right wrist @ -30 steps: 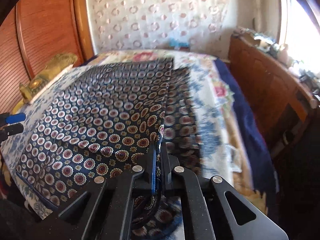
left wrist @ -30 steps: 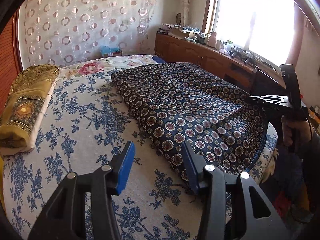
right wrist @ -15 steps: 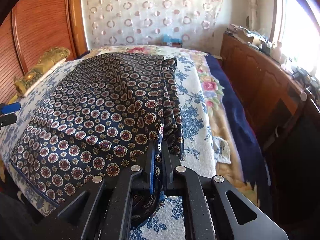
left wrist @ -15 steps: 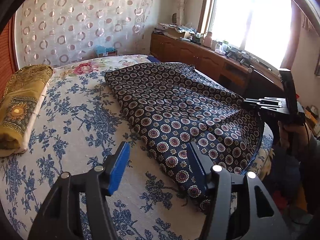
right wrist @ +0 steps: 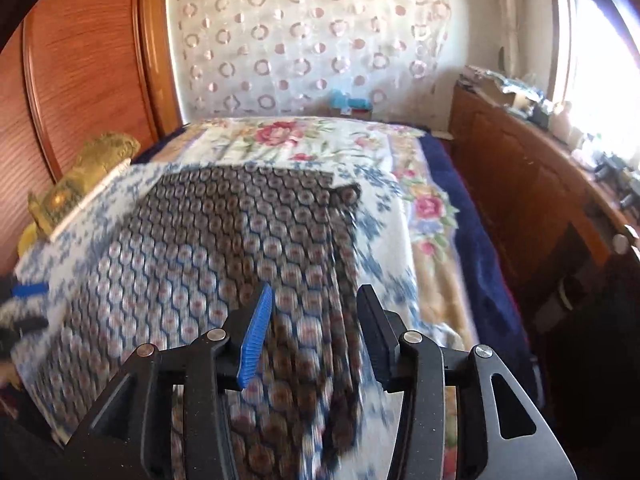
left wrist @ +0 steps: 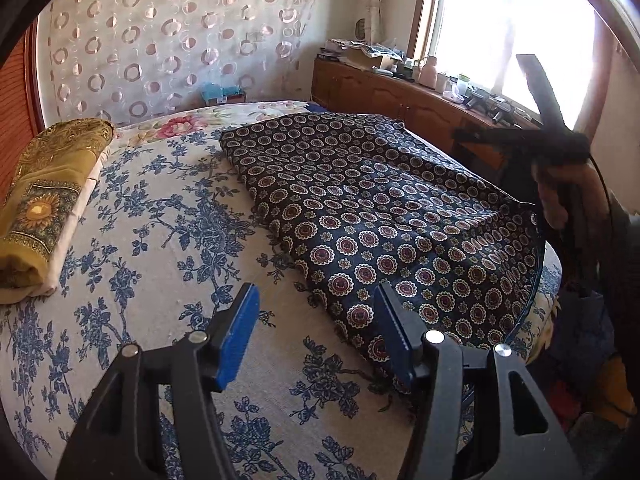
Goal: Fold small clothes
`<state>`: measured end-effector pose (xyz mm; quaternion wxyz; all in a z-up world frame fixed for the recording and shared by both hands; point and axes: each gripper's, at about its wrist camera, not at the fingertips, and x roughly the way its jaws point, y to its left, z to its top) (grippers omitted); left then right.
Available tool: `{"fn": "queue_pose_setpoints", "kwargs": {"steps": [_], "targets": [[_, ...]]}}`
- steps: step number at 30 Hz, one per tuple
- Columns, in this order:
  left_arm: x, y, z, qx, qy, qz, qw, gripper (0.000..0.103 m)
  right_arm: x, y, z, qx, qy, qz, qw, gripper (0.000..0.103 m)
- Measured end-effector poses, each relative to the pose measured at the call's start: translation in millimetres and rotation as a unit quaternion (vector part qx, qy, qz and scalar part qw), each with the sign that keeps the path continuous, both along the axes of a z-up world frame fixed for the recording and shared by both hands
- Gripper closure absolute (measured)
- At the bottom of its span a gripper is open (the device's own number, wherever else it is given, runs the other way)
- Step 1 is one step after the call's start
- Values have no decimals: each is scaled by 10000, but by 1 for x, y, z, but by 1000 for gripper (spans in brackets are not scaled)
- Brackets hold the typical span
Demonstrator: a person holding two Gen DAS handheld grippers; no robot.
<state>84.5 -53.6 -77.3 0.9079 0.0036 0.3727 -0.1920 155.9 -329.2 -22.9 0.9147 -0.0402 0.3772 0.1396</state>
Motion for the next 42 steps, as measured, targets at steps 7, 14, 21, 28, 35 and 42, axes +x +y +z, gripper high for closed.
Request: {"fn": "queue_pose_setpoints", "kwargs": {"steps": [7, 14, 21, 28, 35, 42], "targets": [[-1, 3, -2, -14, 13, 33, 10000, 45, 79, 13, -7, 33, 278, -290, 9992, 58], [-3, 4, -5, -28, 58, 22, 10000, 45, 125, 23, -38, -70, 717, -275, 9970, 59], [-5, -1, -8, -41, 100, -58, 9999, 45, 116, 18, -32, -113, 336, -386, 9986, 103], [-4, -8, -9, -45, 145, -148, 9998, 45, 102, -1, -15, -229, 176, -672, 9973, 103], [-10, -11, -10, -131, 189, -201, 9995, 45, 34, -8, -5, -488, 2, -533, 9974, 44], [-20, -7, -12, -261, 161, -187, 9994, 45, -56, -16, -30, -579, 213, -385, 9974, 43]]}}
